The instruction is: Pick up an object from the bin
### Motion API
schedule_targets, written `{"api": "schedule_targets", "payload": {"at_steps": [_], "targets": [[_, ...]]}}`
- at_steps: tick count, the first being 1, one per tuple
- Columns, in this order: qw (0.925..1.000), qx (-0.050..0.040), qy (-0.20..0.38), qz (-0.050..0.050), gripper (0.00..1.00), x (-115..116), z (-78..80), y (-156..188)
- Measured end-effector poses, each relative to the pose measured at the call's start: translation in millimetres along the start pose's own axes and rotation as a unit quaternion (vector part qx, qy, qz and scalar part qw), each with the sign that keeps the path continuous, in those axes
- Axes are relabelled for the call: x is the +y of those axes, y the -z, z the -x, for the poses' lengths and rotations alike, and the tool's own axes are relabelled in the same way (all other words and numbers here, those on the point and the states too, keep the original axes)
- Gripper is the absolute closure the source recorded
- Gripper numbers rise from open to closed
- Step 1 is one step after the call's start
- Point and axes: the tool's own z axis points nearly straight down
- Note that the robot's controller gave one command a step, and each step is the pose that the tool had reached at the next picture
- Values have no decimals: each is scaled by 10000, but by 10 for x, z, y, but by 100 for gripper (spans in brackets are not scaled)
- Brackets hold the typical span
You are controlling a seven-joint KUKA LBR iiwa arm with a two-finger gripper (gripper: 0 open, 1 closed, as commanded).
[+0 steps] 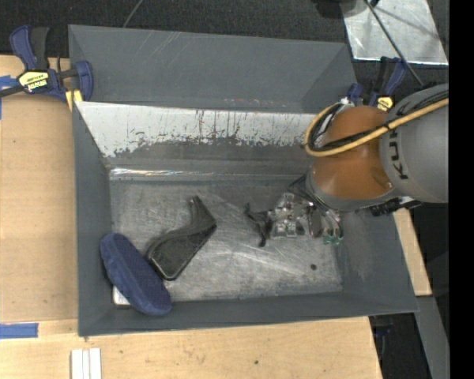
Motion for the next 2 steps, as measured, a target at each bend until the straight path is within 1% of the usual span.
{"api": "schedule_targets", "payload": {"at_steps": [1, 2], "targets": [[9999, 89, -95, -6, 100, -122, 84, 1196], [9997, 158, -187, -7, 100, -196, -626, 1242]]}}
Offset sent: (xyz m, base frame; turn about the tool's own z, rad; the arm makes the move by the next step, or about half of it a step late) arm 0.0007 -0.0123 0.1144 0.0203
